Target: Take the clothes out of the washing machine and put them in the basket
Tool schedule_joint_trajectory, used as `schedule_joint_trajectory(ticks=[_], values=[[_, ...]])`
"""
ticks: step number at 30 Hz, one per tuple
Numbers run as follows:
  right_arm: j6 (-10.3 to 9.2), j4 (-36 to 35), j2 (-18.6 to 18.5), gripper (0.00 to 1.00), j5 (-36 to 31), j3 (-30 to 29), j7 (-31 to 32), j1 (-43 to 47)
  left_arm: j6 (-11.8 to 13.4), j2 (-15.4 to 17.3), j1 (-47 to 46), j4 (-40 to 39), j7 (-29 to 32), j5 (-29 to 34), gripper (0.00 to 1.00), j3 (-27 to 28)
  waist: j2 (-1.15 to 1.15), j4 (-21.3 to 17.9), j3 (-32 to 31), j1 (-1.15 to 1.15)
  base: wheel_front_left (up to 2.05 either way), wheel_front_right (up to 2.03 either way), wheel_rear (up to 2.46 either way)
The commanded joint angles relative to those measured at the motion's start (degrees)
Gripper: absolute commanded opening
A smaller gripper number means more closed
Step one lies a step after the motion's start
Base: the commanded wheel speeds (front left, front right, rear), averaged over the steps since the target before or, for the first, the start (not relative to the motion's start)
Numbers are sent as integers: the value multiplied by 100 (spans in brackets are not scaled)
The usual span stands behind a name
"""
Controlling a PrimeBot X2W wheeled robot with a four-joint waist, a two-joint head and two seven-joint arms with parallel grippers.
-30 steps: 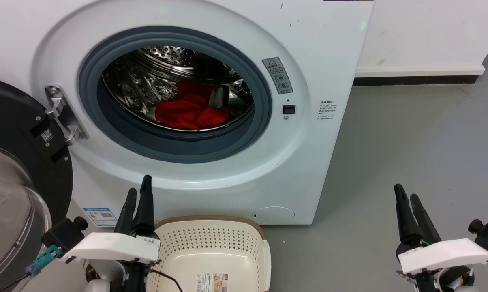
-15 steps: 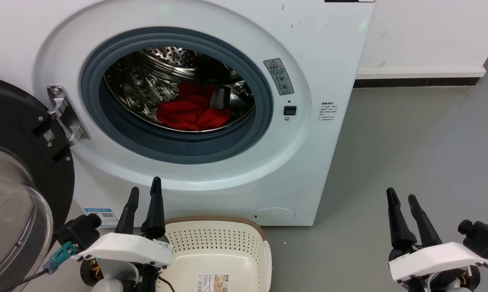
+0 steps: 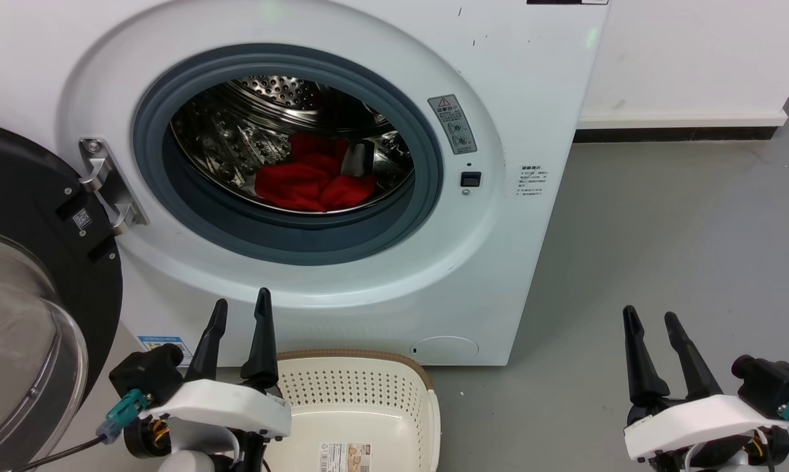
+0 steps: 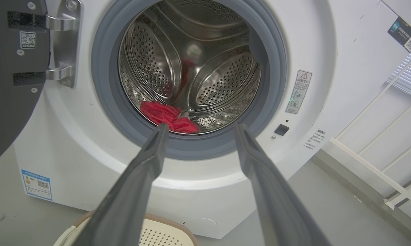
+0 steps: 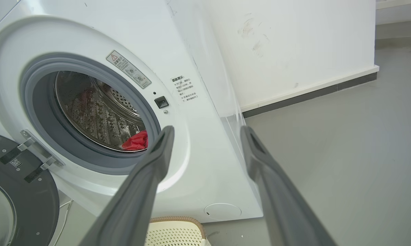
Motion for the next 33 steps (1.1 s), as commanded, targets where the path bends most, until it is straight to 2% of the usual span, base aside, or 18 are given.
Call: schedule_joint_trajectory(ticks=[1,14,33], values=[[1,-48,3,100,-135,-10,-40,11,30,9,-4,-39,-47,141,100,-28,0,3,-1,0,0,0,0],[0,-49,5,100,-920,33,-150,65,145,8,51,45,-242,978,100,-123,0,4,-16,0,0,0,0],[0,-50,8,100,-1765,8,-255,139,295,7,79,159,-461,1832,100,-212,0,-3,-31,0,0,0,0]])
